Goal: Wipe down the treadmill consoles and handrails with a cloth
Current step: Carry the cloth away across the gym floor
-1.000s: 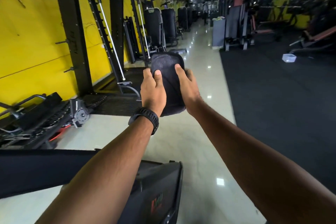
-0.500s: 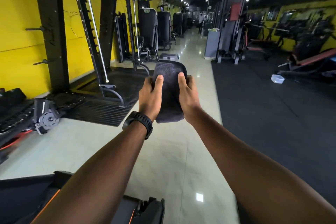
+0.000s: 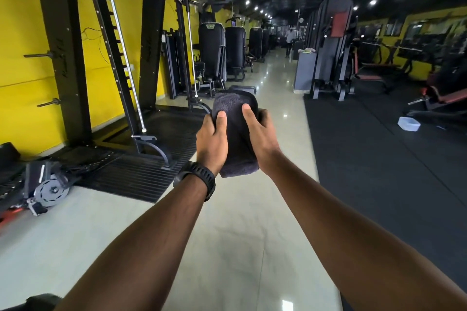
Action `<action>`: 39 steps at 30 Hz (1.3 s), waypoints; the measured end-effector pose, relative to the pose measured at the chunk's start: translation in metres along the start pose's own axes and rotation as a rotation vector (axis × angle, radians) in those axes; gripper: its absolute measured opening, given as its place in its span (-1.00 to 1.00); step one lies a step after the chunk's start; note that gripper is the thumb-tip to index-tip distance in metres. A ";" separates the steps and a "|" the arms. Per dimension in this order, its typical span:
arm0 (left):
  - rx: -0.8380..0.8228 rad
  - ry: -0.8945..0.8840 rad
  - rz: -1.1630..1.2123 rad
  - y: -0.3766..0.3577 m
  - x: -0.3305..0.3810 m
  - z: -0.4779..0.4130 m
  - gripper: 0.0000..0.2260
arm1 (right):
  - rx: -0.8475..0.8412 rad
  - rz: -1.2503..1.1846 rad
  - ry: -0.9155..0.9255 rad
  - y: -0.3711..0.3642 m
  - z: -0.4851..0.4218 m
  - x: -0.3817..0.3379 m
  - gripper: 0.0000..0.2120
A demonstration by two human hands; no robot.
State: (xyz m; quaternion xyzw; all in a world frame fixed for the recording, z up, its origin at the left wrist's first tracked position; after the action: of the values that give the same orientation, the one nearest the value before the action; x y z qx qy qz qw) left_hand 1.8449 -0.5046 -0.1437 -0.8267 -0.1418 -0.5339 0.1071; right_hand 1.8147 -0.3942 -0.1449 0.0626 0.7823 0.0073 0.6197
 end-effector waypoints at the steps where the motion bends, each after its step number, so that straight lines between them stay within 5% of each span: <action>1: 0.002 0.003 -0.011 -0.012 -0.005 -0.014 -0.68 | -0.001 -0.002 -0.001 0.005 -0.019 0.006 -0.65; 16: -0.012 0.027 -0.039 -0.188 -0.121 -0.239 -0.68 | 0.003 0.037 -0.043 0.054 -0.319 0.102 -0.62; 26: -0.189 0.062 0.005 -0.320 -0.221 -0.440 -0.67 | 0.241 0.100 -0.046 0.082 -0.539 0.161 -0.66; 39: -0.511 0.053 0.170 -0.616 -0.330 -0.633 -0.75 | 0.615 0.215 -0.102 0.252 -0.813 0.261 -0.66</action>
State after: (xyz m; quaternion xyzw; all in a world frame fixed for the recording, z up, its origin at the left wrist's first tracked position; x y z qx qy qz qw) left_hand 0.9622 -0.1753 -0.1714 -0.8215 0.0704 -0.5629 -0.0566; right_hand 0.9893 -0.0625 -0.1868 0.3295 0.7045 -0.1670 0.6060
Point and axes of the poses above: each hand's wrist, its own z-axis away from the middle knuckle, its own y-axis out of the back of the hand, x = y × z, the point moved 1 cm from there along -z, towards the middle knuckle, and after that the axes turned 12 degrees about z, right-handed, at the moved point
